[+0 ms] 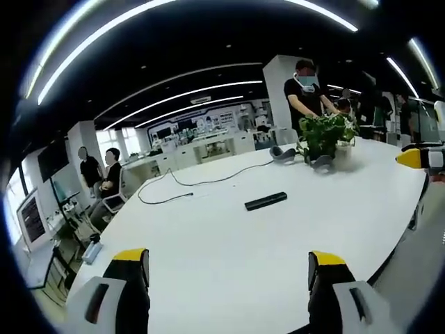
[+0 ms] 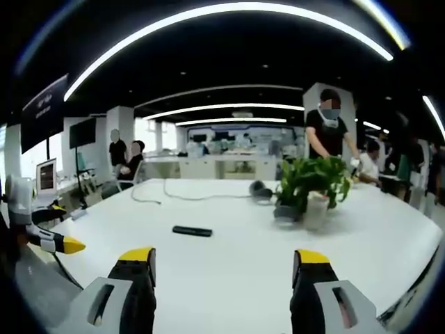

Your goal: Press the specified remote control buttons in sequence, fully releasing each button before pressing the next.

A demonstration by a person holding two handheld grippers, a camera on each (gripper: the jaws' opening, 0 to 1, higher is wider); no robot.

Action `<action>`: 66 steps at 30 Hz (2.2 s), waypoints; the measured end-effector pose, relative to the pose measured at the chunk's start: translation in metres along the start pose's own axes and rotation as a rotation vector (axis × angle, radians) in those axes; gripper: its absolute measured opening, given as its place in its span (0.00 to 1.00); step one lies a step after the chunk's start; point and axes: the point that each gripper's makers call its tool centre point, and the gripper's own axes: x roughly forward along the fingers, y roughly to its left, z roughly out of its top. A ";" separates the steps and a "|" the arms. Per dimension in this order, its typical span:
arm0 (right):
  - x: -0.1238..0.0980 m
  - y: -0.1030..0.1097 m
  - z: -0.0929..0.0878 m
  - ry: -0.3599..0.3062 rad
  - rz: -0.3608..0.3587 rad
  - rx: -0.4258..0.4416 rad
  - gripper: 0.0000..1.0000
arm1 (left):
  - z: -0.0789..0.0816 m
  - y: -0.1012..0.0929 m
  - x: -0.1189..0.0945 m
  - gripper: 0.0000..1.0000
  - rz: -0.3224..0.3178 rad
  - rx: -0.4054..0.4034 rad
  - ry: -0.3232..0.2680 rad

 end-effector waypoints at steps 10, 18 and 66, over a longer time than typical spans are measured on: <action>0.001 0.001 -0.002 0.008 0.008 -0.001 0.77 | 0.001 0.000 0.000 0.99 -0.002 -0.007 -0.006; 0.001 0.003 -0.002 0.010 0.015 0.001 0.75 | 0.000 -0.002 0.001 0.99 -0.012 -0.014 0.002; 0.007 0.013 -0.018 0.112 0.075 -0.024 0.66 | 0.026 -0.013 0.031 0.90 -0.150 0.097 0.021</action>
